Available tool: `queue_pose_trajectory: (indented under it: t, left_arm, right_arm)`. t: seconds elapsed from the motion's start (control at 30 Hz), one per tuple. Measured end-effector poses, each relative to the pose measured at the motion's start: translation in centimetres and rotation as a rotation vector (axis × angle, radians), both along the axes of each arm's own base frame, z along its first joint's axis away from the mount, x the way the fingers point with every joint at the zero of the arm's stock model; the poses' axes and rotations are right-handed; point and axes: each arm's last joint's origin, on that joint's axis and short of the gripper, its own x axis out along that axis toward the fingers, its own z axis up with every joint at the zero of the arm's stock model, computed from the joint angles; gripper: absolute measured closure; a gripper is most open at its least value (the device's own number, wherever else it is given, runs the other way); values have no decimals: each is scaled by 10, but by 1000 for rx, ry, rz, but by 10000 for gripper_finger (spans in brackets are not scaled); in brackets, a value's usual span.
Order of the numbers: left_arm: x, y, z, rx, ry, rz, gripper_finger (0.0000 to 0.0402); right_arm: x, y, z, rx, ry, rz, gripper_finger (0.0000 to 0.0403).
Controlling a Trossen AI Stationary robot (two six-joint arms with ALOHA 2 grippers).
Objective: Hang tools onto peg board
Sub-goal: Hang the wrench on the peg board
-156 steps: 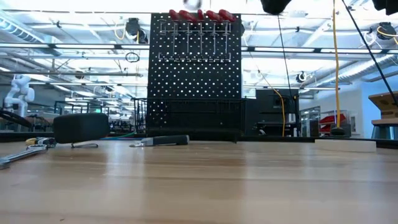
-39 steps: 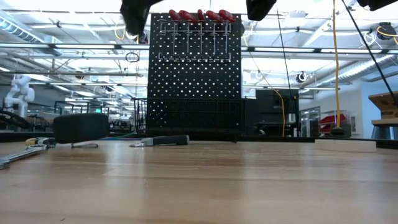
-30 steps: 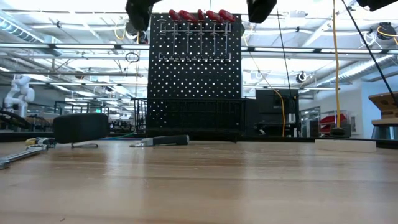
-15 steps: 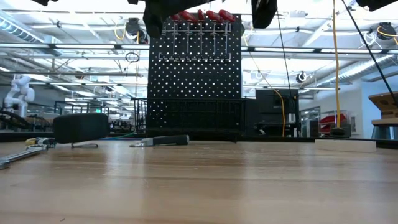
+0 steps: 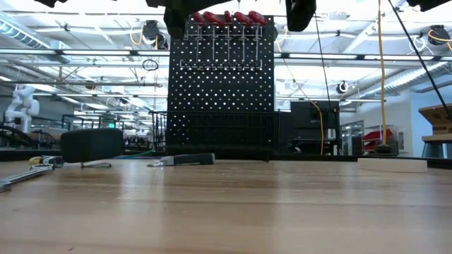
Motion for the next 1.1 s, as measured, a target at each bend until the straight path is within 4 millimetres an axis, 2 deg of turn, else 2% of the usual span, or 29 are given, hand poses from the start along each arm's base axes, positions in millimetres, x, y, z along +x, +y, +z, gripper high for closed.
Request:
queue_pose_trajectory:
  t: [0.1,0.2,0.4,0.53,0.8,1.1]
  left_arm:
    - [0,0,2,-11,-9,1,384]
    - [0,10,10,-46,6,10,384]
    - [-5,40,31,-57,51,38,384]
    - [-21,66,43,-70,17,64,384]
    - [-60,129,38,-153,-81,25,384]
    - [-69,191,22,-170,-29,62,384]
  right_arm:
    - [-1,-1,0,-40,29,-6,274]
    - [-6,-4,4,-66,80,-11,246]
    - [-23,-13,12,-91,226,-16,214]
    - [-29,-18,7,-84,327,-89,212]
    - [-27,-19,-13,-133,436,-150,213]
    - [-10,-37,-37,-191,518,-229,213]
